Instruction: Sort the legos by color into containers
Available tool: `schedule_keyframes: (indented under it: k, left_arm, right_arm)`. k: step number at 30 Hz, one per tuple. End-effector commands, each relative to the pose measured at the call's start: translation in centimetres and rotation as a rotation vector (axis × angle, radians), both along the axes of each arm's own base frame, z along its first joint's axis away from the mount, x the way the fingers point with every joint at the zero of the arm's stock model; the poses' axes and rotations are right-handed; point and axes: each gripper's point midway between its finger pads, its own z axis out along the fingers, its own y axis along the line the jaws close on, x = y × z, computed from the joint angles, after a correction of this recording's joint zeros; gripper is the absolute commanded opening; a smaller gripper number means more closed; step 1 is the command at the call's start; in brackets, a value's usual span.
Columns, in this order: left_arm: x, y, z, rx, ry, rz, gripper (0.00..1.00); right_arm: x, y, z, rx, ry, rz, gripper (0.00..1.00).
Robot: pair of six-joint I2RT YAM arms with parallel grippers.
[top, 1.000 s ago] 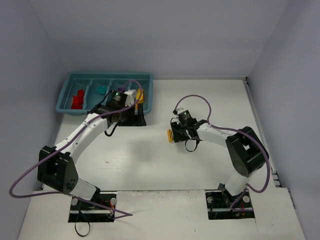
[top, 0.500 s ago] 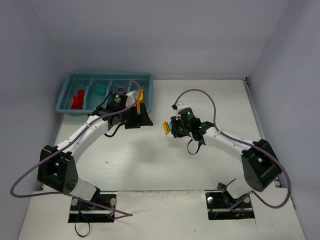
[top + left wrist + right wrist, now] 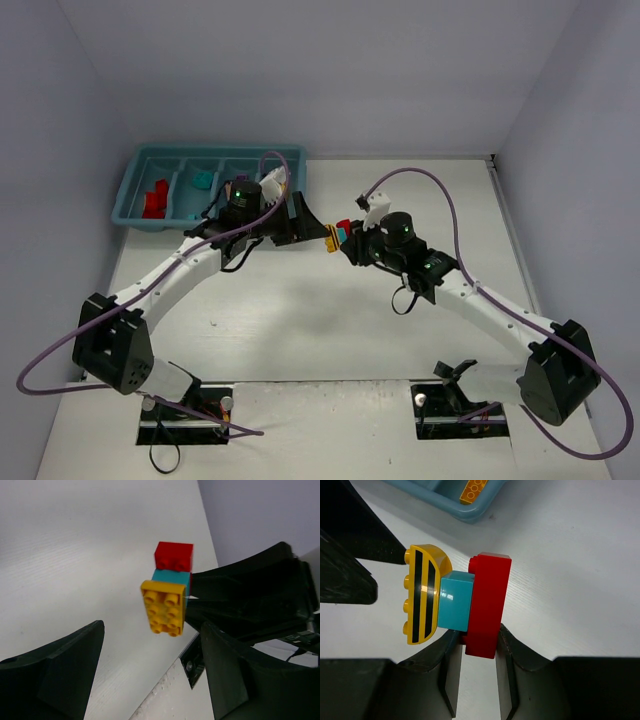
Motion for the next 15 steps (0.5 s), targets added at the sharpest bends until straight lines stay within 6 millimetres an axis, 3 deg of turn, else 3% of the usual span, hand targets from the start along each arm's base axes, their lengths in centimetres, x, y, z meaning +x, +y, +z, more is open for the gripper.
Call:
schedule_keyframes:
  k: [1, 4, 8, 15]
  left_arm:
    - [0.1, -1.3, 7.5, -0.152, -0.224, -0.036, 0.71]
    - [-0.2, -1.9, 7.8, -0.162, -0.249, -0.05, 0.71]
    - [0.1, -2.3, 6.3, -0.135, -0.217, -0.048, 0.7]
    - [0.2, -2.9, 5.8, -0.114, -0.208, -0.047, 0.64]
  right_arm:
    - [0.2, 1.0, 3.5, 0.07, -0.105, 0.043, 0.0]
    - [0.1, 1.2, 4.2, 0.082, -0.117, 0.053, 0.0]
    - [0.0, 1.4, 5.0, 0.093, -0.137, 0.07, 0.0]
    - [-0.2, 1.4, 5.5, 0.098, -0.151, 0.08, 0.0]
